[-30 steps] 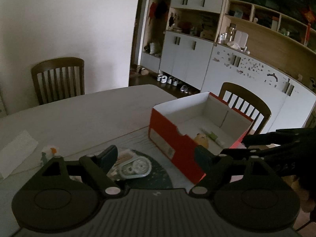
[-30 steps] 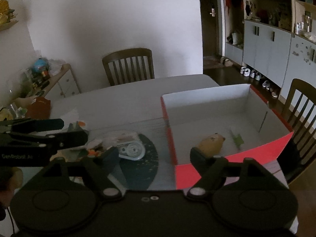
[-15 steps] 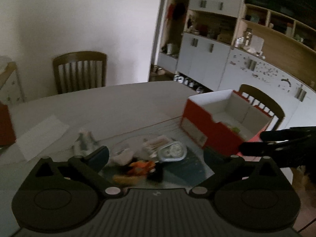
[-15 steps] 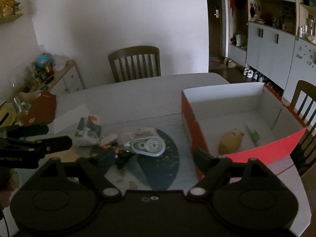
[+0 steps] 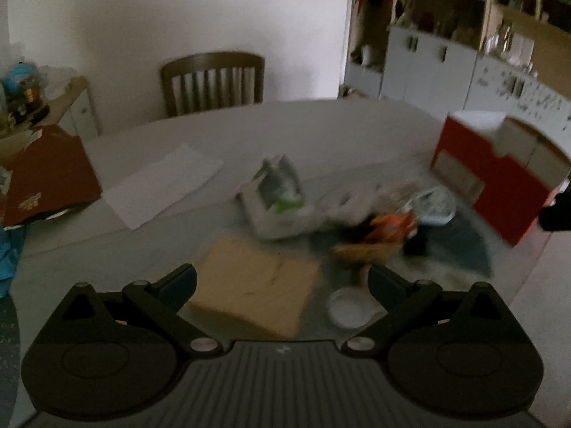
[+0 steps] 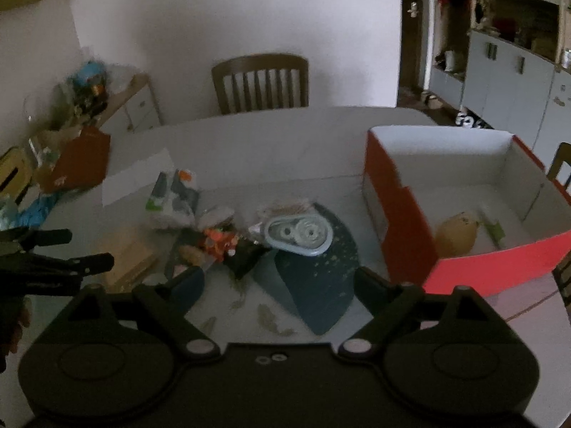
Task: Organize objects
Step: 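Move both tools back over the cluttered table, then grasp the bagged sliced bread with the left tool while the right tool grasps the pink tube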
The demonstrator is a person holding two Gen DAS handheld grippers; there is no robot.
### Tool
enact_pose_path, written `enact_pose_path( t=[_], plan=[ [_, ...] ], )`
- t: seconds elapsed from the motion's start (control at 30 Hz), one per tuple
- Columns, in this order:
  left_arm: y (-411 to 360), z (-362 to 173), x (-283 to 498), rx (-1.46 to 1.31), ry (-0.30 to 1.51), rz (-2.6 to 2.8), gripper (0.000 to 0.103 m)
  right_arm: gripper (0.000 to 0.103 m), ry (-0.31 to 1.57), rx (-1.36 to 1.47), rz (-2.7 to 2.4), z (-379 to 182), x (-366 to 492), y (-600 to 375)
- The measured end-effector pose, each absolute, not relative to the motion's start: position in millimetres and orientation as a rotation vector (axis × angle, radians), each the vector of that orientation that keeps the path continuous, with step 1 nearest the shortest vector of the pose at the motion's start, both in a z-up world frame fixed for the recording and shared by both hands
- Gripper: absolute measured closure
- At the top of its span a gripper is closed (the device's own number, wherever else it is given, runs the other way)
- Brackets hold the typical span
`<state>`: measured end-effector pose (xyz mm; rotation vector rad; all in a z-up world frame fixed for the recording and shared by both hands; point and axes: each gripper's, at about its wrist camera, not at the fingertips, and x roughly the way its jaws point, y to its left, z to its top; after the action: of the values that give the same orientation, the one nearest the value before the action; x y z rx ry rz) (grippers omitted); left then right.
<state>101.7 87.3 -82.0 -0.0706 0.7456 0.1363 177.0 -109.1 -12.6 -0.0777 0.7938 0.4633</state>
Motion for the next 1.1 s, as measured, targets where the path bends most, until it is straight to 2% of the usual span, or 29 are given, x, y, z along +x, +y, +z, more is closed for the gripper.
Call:
enact_pose_path(
  t=[0.73,1.1],
  plan=[
    [123.0,-112.9,181.5,-0.222,0.951,0.425,0.0,0.013,0.874,-0.22,0.605,-45.8,187.2,-38.4],
    [110.4,-131.2,189.6,-0.077,0.998,0.508,0.0,0.013,0.966,-0.164,0.556,-71.9,206.8,-15.8]
  ],
)
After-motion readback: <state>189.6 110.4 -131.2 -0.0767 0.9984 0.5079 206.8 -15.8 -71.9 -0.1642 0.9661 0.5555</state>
